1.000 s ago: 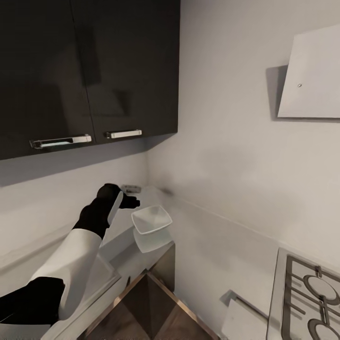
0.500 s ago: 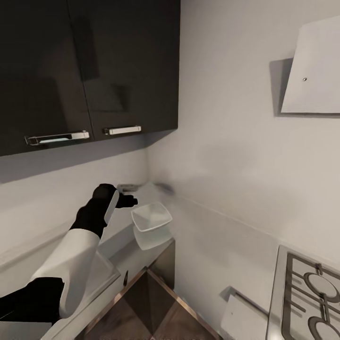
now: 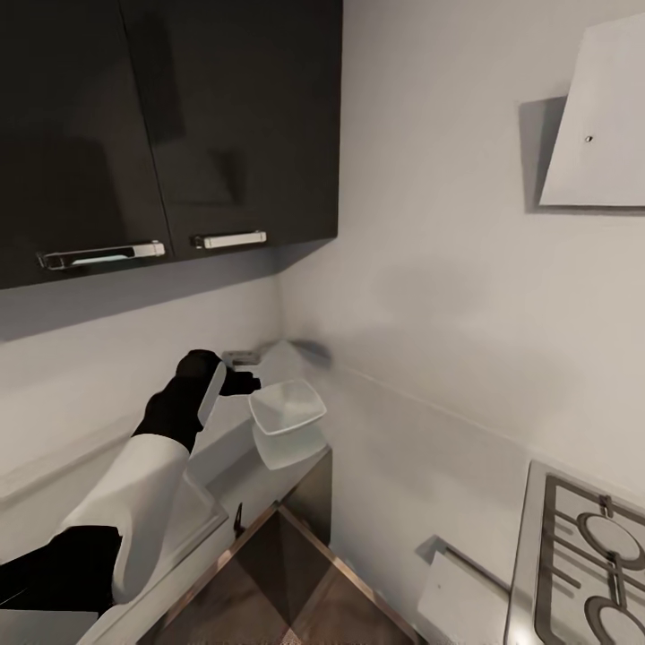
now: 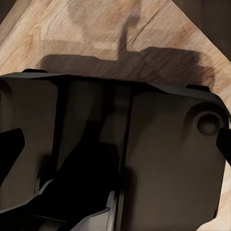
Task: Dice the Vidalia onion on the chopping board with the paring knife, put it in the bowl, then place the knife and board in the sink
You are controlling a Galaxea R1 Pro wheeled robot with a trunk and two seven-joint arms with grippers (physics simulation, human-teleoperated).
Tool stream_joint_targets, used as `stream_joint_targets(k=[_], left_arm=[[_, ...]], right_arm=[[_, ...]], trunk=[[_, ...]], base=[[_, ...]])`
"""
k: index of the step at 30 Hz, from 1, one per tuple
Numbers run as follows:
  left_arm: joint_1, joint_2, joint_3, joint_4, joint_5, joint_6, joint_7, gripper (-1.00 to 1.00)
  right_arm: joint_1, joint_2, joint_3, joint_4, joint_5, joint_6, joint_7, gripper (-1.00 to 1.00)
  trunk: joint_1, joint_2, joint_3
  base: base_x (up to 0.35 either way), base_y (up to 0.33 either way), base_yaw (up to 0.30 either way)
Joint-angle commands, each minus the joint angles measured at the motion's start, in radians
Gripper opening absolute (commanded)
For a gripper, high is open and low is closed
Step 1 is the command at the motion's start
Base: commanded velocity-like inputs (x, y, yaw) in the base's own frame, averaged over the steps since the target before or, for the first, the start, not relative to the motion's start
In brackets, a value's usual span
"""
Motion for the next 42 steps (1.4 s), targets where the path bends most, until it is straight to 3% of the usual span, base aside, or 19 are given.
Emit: stream_joint_targets(k=[1, 25, 31, 42], left_arm=[[-0.001, -0.001, 0.002, -0.001, 0.001, 0.004, 0.003, 1.0], [-0.001, -0.001, 0.002, -0.001, 0.0, 0.004, 0.003, 1.0], [0.005, -0.01, -0.001, -0.02, 0.001, -0.005, -0.003, 1.0], [0.005, -0.032, -0.001, -0.023, 0.001, -0.01, -0.003, 1.0]], right_arm=[[0.0, 0.0, 0.022, 0.01, 0.0, -0.003, -0.001, 1.0], [0.0, -0.002, 0.025, 0.005, 0.004, -0.014, 0.009, 1.0], [-0.002, -0.003, 0.014, -0.04, 0.008, -0.023, -0.007, 1.0], [-0.001, -0.065, 0.017, -0.071, 0.007, -0.085, -0.011, 1.0]], trunk=[[0.001, -0.002, -0.004], [0.001, -0.002, -0.015], [0.001, -0.002, -0.015], [0.001, -0.002, -0.015]], base=[[0.0, 0.0, 0.0], [0.0, 0.0, 0.0], [0.0, 0.0, 0.0], [0.0, 0.0, 0.0]])
